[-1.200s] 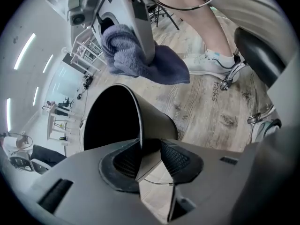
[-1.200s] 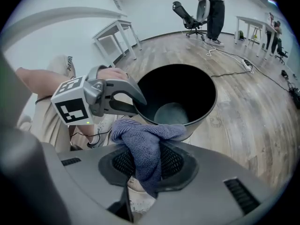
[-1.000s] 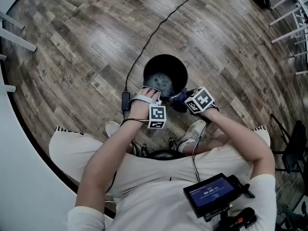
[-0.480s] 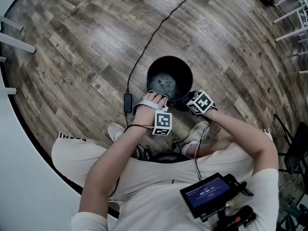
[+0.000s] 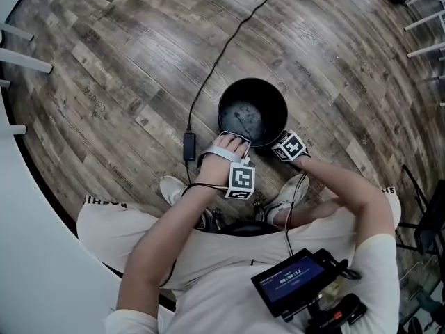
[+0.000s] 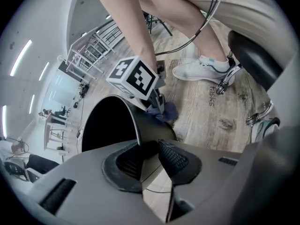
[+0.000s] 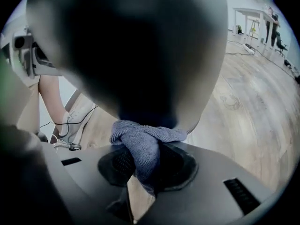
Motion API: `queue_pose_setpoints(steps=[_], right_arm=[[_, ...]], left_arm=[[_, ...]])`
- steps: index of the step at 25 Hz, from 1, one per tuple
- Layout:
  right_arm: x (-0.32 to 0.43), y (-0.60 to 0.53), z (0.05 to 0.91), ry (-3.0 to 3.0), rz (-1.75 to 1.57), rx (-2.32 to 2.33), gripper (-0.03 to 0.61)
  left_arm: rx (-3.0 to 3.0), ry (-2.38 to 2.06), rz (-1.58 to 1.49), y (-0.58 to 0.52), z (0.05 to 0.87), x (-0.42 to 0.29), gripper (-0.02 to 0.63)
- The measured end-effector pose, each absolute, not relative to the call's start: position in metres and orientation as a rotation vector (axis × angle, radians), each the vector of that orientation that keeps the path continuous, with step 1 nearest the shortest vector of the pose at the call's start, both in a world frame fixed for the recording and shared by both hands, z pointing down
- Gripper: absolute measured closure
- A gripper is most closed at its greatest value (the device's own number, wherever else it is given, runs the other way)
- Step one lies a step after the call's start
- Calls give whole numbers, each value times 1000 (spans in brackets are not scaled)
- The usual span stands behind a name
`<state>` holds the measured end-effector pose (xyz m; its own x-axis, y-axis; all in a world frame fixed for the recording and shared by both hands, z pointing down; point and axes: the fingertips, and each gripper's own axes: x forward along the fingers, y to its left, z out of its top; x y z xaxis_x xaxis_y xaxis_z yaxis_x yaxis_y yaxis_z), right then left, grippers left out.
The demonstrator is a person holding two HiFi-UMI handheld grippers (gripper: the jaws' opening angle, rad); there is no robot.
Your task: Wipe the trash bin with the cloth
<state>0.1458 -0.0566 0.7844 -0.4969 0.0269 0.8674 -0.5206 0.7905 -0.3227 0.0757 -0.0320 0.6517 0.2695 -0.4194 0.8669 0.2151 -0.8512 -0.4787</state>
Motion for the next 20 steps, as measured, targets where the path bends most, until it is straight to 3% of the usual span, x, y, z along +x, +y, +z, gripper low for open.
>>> queue_pose_setpoints(steps=[11, 16, 20], right_arm=[[141, -56, 851, -1964, 765, 476, 482], [134, -33, 829, -1989, 1007, 374, 482], [142, -8, 791, -1940, 1005, 304, 482]], left_arm=[[-2034, 176, -1609, -34, 651, 78, 502], [-2028, 181, -1607, -34, 653, 80, 500], [-2034, 174, -1609, -29, 655, 79, 500]])
